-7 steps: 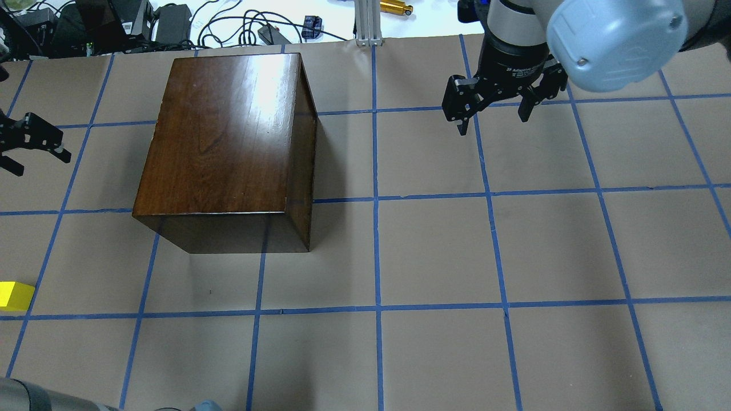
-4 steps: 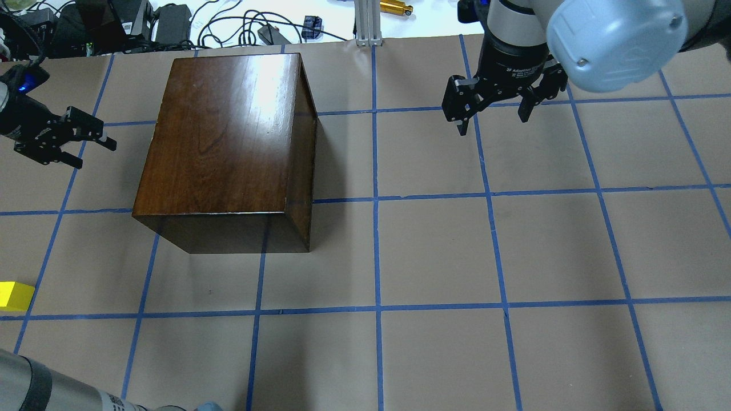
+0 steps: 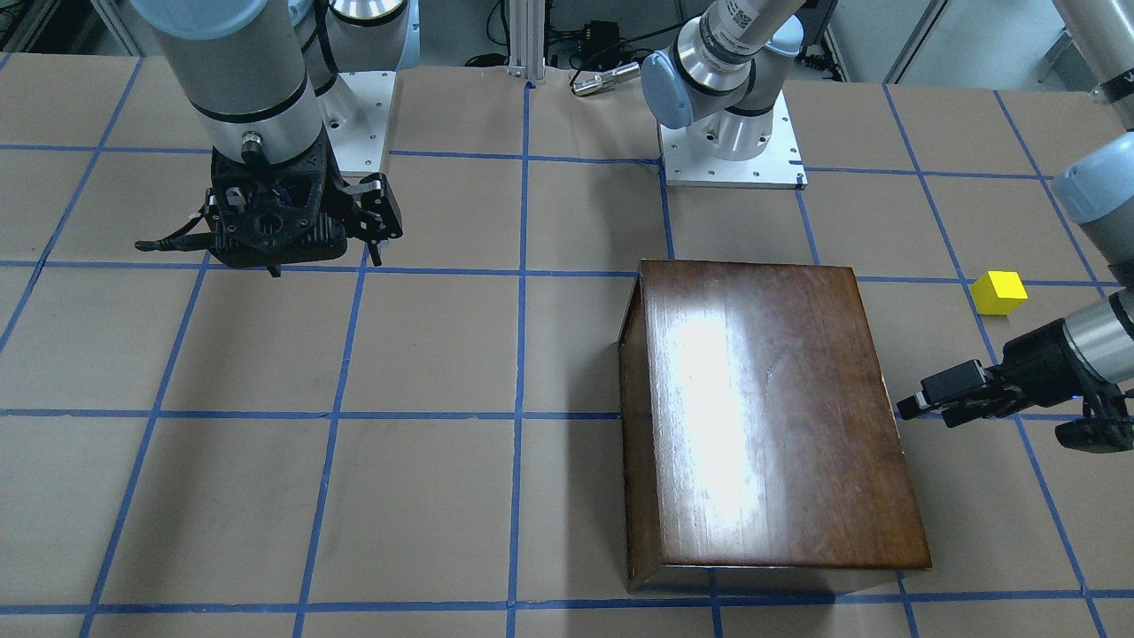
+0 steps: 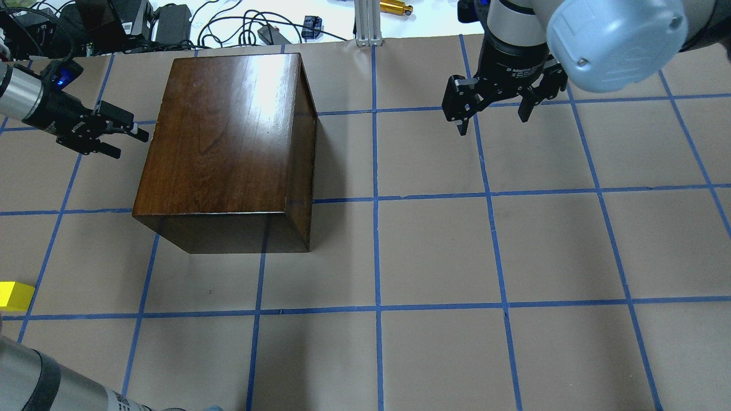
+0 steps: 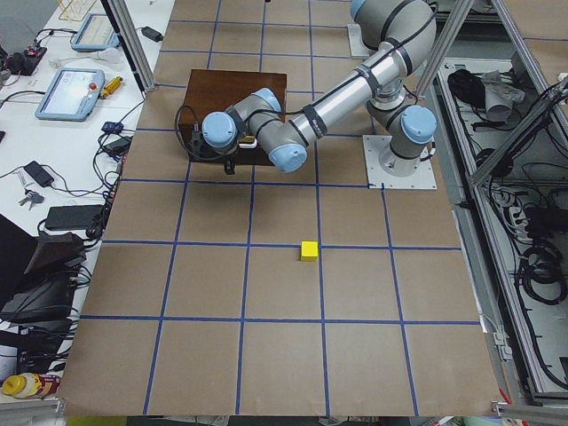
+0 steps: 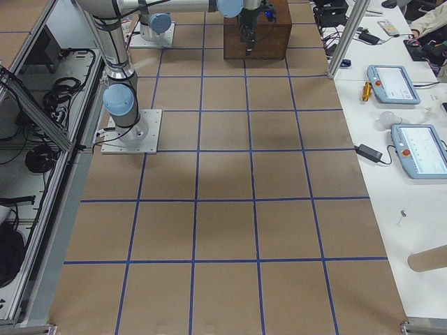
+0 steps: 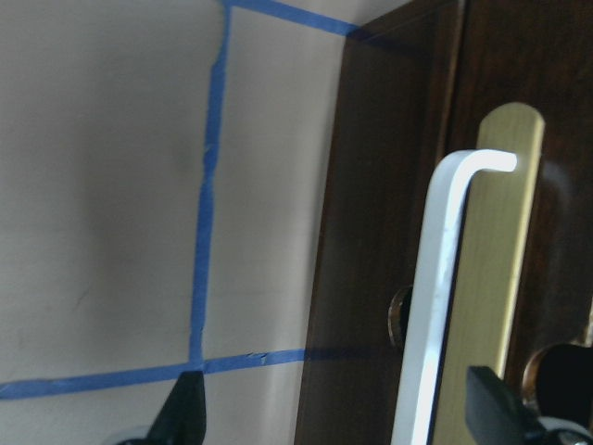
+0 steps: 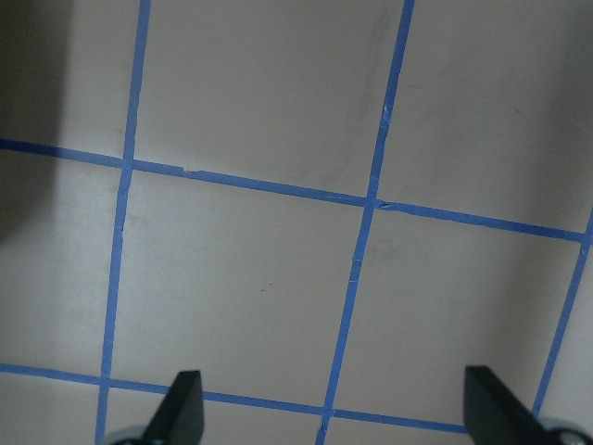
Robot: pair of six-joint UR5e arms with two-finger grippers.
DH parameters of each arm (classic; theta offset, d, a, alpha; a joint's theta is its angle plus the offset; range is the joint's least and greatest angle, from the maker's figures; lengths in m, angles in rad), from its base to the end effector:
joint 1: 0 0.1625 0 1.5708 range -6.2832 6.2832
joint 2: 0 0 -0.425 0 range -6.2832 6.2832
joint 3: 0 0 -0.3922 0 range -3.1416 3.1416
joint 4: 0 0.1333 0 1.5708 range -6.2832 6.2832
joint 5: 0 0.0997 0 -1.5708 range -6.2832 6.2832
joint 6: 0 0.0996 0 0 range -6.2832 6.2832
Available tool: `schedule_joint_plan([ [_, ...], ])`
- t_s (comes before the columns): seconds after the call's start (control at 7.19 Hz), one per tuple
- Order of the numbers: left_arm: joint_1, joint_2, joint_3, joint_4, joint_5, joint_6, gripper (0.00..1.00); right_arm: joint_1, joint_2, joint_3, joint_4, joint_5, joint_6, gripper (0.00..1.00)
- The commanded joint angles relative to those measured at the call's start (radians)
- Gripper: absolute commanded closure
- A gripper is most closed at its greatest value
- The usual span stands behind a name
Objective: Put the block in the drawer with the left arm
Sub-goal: 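Hook the white drawer handle with the left gripper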
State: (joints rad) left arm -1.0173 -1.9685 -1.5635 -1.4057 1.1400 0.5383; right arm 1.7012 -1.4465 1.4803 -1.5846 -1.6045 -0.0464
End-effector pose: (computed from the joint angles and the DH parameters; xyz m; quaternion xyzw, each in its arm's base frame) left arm 0.1689 -0.6060 0.2946 0.0314 -0.9705 0.0164 0.2385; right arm 0.1994 -0.5209 0.4694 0.0884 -0.9959 -0.0093 0.0173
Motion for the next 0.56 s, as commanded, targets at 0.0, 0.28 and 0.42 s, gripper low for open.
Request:
schedule_joint_plan([
  [0.0,-0.01,-0.018,-0.004,-0.001,-0.003,0.031,0.0,0.0,0.0,0.0,0.0,0.0,0.0,0.0],
  [0.28,-0.024,-0.036,-0.006,-0.001,-0.002,0.032,0.0,0.0,0.0,0.0,0.0,0.0,0.0,0.0],
  [0.42,-0.024,-0.046,-0.006,0.001,-0.002,0.032,0.0,0.0,0.0,0.0,0.0,0.0,-0.001,0.0],
])
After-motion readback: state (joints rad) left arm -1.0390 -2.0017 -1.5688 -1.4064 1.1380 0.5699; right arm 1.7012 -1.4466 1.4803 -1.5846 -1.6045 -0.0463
